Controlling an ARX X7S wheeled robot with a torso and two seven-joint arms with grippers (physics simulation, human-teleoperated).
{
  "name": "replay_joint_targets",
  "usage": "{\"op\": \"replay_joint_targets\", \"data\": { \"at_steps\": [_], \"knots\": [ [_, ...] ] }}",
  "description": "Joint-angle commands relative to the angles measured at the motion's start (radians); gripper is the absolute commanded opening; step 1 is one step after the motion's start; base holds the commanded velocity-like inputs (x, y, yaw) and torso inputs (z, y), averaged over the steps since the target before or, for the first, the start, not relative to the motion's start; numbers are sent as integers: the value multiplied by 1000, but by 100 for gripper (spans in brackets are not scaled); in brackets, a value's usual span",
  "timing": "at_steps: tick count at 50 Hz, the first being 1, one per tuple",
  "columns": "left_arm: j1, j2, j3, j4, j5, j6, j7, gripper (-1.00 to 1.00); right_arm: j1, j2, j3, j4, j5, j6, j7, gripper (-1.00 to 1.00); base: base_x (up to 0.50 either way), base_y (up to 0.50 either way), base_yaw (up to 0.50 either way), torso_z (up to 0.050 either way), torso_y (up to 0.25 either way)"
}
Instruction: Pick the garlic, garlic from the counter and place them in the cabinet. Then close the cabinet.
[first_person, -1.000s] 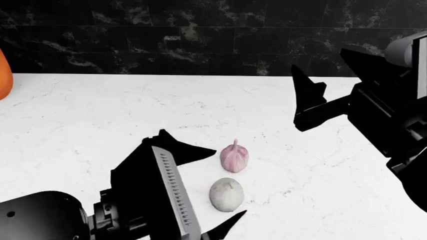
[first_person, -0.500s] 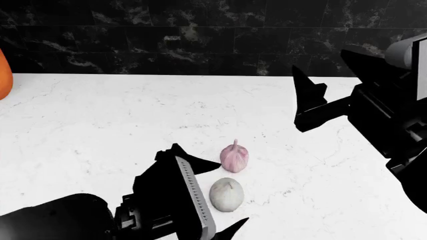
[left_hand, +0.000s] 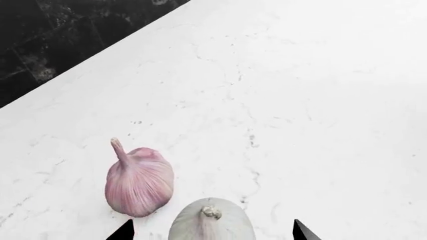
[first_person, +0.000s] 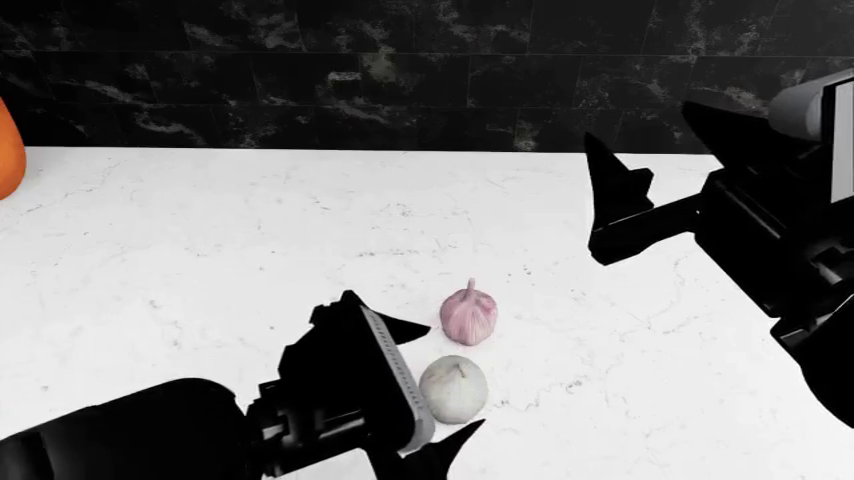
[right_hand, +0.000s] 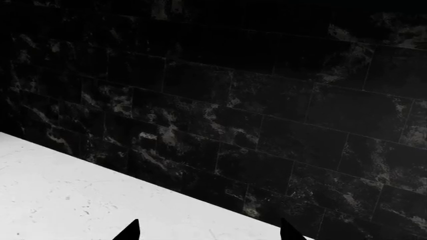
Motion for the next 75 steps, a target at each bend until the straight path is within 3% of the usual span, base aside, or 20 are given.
{"op": "replay_joint_targets", "data": {
  "at_steps": [1,27,28,43,60,75],
  "knots": [
    [11,-2,40,-45,38,32,8,100,-4,5,-6,3,1,-10,3,100,0,0,0,0,0],
    [17,12,126,-134,96,73,25,100,-23,23,-13,14,1,-41,1,100,0,0,0,0,0],
    [18,11,130,-137,98,75,27,-100,-23,23,-13,14,1,-41,2,100,0,0,0,0,0],
    [36,-7,102,-111,81,86,12,-100,-29,24,-19,13,8,-49,11,100,0,0,0,0,0],
    [27,-70,-251,91,-221,34,-124,-100,-18,18,-43,18,12,-58,19,100,0,0,0,0,0],
    [-87,-33,-419,4,-239,31,-318,-100,-62,35,-51,2,48,-112,-84,100,0,0,0,0,0]
  ]
}}
